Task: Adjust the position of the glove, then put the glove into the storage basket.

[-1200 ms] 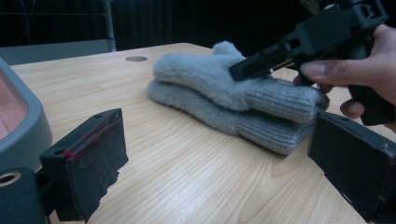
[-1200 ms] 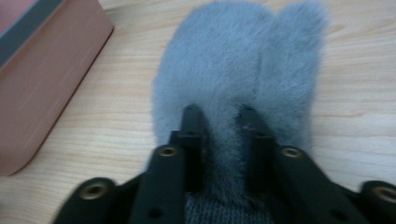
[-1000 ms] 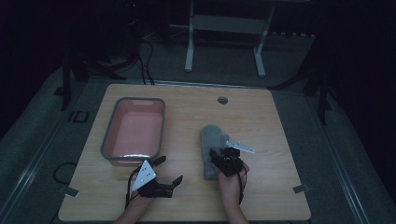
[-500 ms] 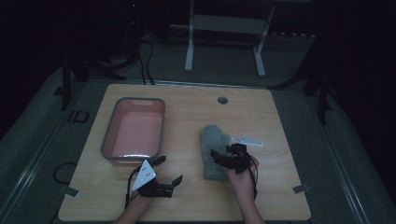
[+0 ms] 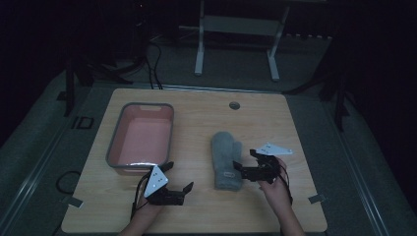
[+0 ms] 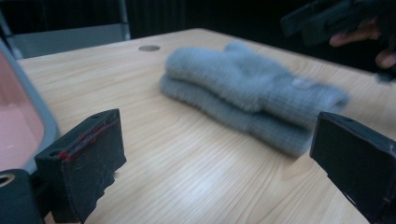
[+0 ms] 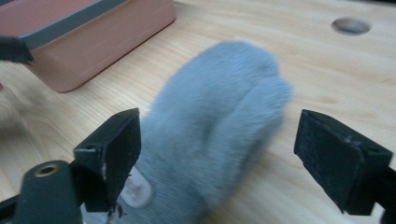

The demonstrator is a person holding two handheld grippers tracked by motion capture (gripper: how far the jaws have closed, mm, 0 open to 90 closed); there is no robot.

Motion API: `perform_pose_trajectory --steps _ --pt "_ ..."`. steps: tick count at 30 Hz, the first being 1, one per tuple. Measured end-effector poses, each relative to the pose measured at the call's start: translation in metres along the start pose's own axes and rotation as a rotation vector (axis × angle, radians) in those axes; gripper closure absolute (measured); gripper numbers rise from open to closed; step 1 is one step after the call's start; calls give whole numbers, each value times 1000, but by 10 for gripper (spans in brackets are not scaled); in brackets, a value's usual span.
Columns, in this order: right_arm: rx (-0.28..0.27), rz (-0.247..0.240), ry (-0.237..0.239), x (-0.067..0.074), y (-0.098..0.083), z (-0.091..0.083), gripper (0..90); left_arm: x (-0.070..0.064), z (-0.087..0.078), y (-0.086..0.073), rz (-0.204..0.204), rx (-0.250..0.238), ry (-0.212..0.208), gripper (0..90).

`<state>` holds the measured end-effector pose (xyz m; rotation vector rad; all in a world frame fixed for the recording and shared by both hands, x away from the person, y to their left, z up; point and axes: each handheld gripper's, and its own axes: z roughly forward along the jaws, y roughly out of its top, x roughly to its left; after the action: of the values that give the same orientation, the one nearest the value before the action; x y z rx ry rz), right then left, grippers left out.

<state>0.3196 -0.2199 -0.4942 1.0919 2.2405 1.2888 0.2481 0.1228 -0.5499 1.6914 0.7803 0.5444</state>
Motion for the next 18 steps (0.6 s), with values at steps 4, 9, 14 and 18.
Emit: perform_pose_trajectory --steps 4,9,14,18 --pt "-44 -16 -22 -11 -1 -13 147 -5 4 14 -32 18 -25 34" --pt "-63 -16 -33 -21 6 -28 138 -11 13 36 -59 39 -84 35" --pt "-14 41 -34 -27 14 -35 115 -13 23 59 -54 59 -104 36" --pt "2 98 -1 -30 17 -33 111 -16 34 78 -45 92 -96 37"
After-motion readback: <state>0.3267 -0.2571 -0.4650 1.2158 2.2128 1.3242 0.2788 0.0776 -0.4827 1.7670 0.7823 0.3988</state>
